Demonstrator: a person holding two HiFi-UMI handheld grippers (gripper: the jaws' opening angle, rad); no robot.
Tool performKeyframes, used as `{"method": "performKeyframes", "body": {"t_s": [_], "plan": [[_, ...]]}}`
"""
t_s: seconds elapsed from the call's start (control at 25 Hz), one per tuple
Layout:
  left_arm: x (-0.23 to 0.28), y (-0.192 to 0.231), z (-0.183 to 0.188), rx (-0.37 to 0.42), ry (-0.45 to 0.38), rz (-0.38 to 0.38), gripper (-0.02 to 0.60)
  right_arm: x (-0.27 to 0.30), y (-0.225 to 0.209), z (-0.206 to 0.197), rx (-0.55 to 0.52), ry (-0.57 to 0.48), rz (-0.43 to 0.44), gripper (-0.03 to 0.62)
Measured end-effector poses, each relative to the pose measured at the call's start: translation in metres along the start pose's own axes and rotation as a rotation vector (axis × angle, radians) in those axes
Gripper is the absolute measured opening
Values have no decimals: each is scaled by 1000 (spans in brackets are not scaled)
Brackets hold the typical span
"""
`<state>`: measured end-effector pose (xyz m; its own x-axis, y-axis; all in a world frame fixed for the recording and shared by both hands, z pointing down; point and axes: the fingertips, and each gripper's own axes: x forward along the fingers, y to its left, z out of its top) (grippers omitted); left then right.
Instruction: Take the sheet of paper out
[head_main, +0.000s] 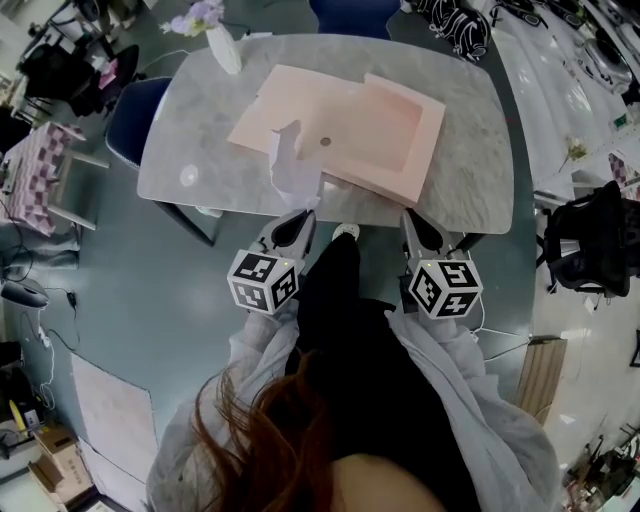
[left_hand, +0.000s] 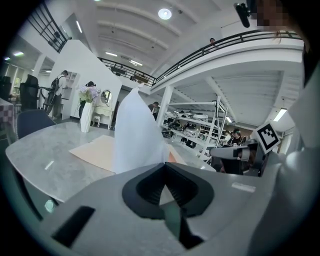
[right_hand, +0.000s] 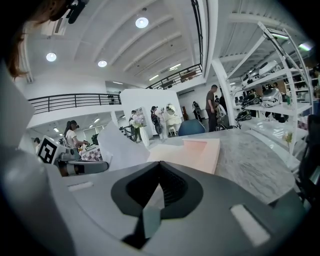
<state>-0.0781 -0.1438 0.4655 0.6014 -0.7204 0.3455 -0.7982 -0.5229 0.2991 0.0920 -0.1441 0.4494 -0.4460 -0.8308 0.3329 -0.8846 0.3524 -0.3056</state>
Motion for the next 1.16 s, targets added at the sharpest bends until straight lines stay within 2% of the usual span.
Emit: {"method": "performKeyframes", "body": {"t_s": [0.36, 1.16], "plan": [[-3, -12, -1, 7, 5, -32, 8, -3, 4, -6, -11, 6, 5, 8], [-11, -5, -8, -20, 0, -2, 8, -1, 11, -12, -13, 23, 21, 8]]}}
